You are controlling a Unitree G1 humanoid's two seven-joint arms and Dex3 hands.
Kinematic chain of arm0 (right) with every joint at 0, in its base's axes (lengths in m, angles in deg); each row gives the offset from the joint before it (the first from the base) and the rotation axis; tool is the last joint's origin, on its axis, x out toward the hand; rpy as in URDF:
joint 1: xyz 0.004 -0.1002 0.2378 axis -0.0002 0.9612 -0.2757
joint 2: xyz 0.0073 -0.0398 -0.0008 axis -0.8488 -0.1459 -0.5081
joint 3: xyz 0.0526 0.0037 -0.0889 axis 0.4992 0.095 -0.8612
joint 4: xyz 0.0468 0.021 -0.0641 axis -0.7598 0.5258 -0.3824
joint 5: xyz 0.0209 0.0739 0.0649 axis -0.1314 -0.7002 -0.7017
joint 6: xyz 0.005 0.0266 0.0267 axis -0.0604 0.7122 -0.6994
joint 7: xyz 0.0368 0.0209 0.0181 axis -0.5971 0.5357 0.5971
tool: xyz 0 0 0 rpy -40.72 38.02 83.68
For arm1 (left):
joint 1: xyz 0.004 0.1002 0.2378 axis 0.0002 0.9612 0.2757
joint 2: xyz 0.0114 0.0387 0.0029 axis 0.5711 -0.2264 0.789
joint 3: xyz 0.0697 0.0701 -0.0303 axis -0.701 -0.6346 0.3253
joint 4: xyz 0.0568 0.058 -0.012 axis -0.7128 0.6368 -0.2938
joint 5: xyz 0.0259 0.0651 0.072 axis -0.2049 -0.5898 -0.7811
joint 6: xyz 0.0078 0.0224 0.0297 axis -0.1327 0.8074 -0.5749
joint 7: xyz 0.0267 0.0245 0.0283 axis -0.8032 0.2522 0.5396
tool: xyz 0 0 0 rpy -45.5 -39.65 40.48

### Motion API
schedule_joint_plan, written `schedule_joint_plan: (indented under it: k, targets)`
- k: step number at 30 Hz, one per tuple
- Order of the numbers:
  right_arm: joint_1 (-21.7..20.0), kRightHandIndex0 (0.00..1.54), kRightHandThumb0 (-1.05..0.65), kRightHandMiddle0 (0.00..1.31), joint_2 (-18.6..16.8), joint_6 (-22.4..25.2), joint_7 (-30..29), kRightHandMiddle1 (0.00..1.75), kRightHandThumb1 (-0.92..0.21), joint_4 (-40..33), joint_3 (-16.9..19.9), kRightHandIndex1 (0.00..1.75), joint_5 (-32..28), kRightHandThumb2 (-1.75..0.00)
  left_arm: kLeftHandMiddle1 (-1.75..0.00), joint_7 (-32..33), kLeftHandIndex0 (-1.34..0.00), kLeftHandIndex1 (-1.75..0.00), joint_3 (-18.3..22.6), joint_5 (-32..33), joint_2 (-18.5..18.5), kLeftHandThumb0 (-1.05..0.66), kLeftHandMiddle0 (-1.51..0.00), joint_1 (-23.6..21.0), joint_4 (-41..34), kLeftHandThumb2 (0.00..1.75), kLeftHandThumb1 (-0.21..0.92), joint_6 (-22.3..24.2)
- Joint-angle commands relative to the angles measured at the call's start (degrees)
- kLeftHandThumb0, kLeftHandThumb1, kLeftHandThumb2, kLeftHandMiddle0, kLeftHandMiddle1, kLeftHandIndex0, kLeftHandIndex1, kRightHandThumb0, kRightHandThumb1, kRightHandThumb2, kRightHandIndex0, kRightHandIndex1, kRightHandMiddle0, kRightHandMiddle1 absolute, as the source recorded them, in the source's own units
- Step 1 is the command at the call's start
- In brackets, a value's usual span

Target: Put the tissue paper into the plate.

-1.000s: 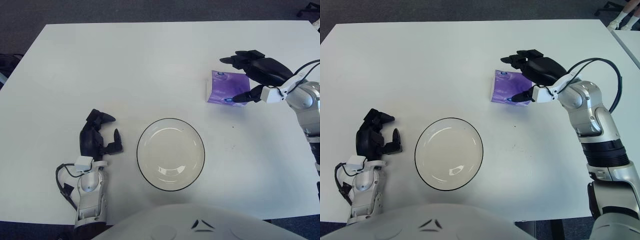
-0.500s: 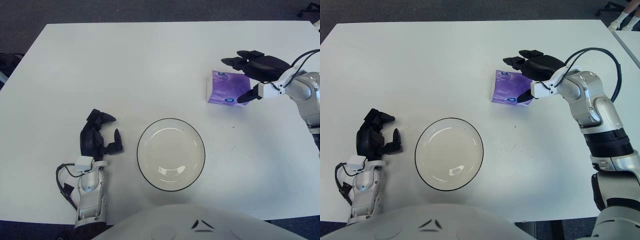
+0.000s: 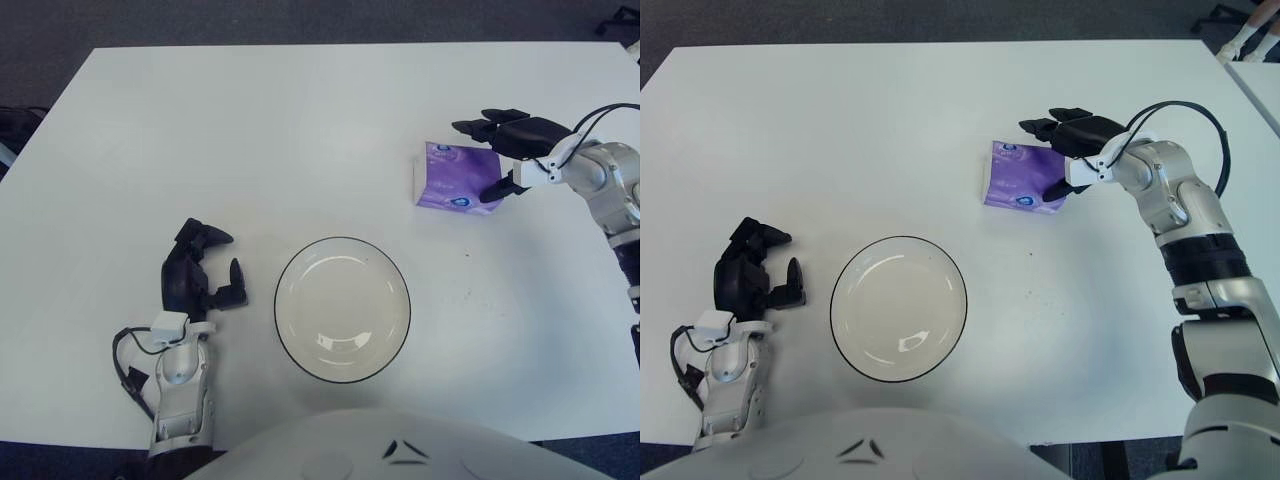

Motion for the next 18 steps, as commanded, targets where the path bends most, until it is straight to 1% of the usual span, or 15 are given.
schedule_joint_plan:
  k: [1,3,6,9,12,14,18]
  targets:
    - [-1.94,0.0,-1.05,0.0,-3.31,0.36,-1.43,0.0,-0.71,1.26,-2.15,0.0,1.23,-0.27,-1.75,-0.03,-0.67,-1.64,-0.7,-0.29,-0.49,-0.01,-0.84,2.78,2.55,1.65,0.0,3.93]
    - [-2.63,0.0,-1.05,0.0,-5.59,2.23,-1.87,0.0,-0.7,1.7,-3.29,0.0,2.12,-0.27,-1.75,0.02,-0.67,-1.64,-0.75,-0.24,-0.56,-0.01,-0.84,2.85,2.48,1.65,0.01,3.91]
    - [-3.66,0.0,-1.05,0.0,-8.7,4.34,-3.53,0.0,-0.7,4.35,-4.98,0.0,3.53,-0.27,-1.75,0.16,-0.67,-1.64,-0.75,-0.15,-0.74,-0.01,-0.84,2.88,2.48,1.64,0.01,3.94]
    - [-4.08,0.0,-1.05,0.0,-9.73,5.04,-4.46,0.0,-0.69,5.76,-5.65,0.0,3.95,-0.27,-1.75,0.26,-0.66,-1.65,-0.79,-0.15,-0.9,-0.01,-0.83,2.94,2.42,1.64,0.01,3.95]
    - [-4.92,0.0,-1.05,0.0,-12.68,5.73,-6.88,0.0,-0.69,10.55,-7.17,0.0,4.43,-0.27,-1.75,0.49,-0.66,-1.65,-1.01,-0.5,-1.04,-0.01,-0.83,3.07,2.35,1.64,0.01,3.6]
    - [-4.71,0.0,-1.05,0.0,-14.57,6.51,-7.39,0.0,-0.69,13.41,-8.39,0.0,4.39,-0.27,-1.75,0.69,-0.66,-1.65,-1.17,-0.74,-1.13,-0.01,-0.83,3.32,1.89,1.65,0.01,3.6]
    - [-3.98,0.0,-1.05,0.0,-15.99,6.95,-7.74,0.0,-0.7,16.02,-10.13,0.0,4.13,-0.27,-1.75,0.76,-0.67,-1.65,-1.38,-0.87,-1.26,-0.01,-0.84,3.69,1.42,1.66,0.0,3.42]
